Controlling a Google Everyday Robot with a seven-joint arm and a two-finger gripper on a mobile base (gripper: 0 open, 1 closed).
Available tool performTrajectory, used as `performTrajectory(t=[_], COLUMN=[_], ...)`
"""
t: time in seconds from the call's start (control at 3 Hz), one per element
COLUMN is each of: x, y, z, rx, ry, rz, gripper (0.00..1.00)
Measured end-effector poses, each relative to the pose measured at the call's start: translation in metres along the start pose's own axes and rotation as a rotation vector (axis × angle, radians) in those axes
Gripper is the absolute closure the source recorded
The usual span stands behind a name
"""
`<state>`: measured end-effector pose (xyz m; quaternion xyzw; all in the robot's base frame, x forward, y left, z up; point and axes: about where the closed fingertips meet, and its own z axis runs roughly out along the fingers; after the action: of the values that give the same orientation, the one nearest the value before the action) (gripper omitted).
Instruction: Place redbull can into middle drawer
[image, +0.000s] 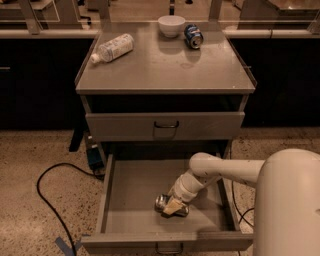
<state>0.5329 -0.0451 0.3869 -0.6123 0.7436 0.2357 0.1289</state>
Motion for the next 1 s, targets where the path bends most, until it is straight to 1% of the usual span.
performTrajectory(t=[0.33,0.67,1.0], x=[0.0044,0.0044,-0.0007], y=[-0.0044,-0.0045,-0.0084], z=[-0.0067,-0.0067,-0.0039], rx=[0.013,0.013,0.038], ry=[0.033,0.033,0.054], rz=[-0.013,-0.013,-0.03], gripper=[1.0,1.0,1.0])
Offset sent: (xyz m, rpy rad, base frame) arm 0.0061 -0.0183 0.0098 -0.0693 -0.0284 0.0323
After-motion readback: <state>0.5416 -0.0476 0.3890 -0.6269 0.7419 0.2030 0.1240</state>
